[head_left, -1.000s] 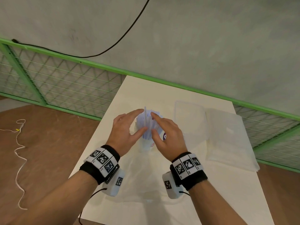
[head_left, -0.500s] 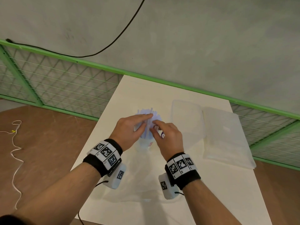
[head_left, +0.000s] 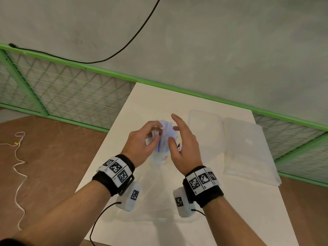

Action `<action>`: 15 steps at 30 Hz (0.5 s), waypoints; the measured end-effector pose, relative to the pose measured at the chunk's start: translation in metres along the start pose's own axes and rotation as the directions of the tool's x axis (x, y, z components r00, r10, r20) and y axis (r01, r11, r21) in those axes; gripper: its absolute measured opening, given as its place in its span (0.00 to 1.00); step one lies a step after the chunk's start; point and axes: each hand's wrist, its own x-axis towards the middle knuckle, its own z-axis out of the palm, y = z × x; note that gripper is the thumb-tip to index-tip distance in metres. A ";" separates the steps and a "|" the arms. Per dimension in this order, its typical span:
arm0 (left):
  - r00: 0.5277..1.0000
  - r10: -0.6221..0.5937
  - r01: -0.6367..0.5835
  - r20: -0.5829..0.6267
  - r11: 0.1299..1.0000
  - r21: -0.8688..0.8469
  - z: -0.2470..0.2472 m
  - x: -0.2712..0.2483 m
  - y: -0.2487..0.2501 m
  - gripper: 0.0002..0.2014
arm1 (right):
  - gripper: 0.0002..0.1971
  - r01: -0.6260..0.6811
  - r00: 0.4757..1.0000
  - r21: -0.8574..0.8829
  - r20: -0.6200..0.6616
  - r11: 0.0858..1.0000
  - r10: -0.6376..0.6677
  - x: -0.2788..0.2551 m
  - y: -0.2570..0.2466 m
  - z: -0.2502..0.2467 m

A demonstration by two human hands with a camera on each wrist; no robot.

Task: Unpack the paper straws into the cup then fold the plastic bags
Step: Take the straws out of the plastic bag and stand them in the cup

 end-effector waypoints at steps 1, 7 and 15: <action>1.000 0.022 -0.022 0.016 1.000 0.020 0.001 0.000 0.000 0.12 | 0.27 0.001 0.998 0.037 0.057 0.999 -0.003 0.005 -0.005 -0.002; 0.995 0.047 -0.053 0.090 0.996 0.073 0.003 -0.001 -0.009 0.15 | 0.12 0.139 0.990 -0.098 0.012 0.985 -0.139 0.013 0.006 0.000; 0.968 0.145 -0.197 0.205 0.943 0.267 0.004 -0.007 -0.028 0.18 | 0.11 0.077 0.996 -0.132 -0.038 0.988 -0.083 0.011 0.015 0.007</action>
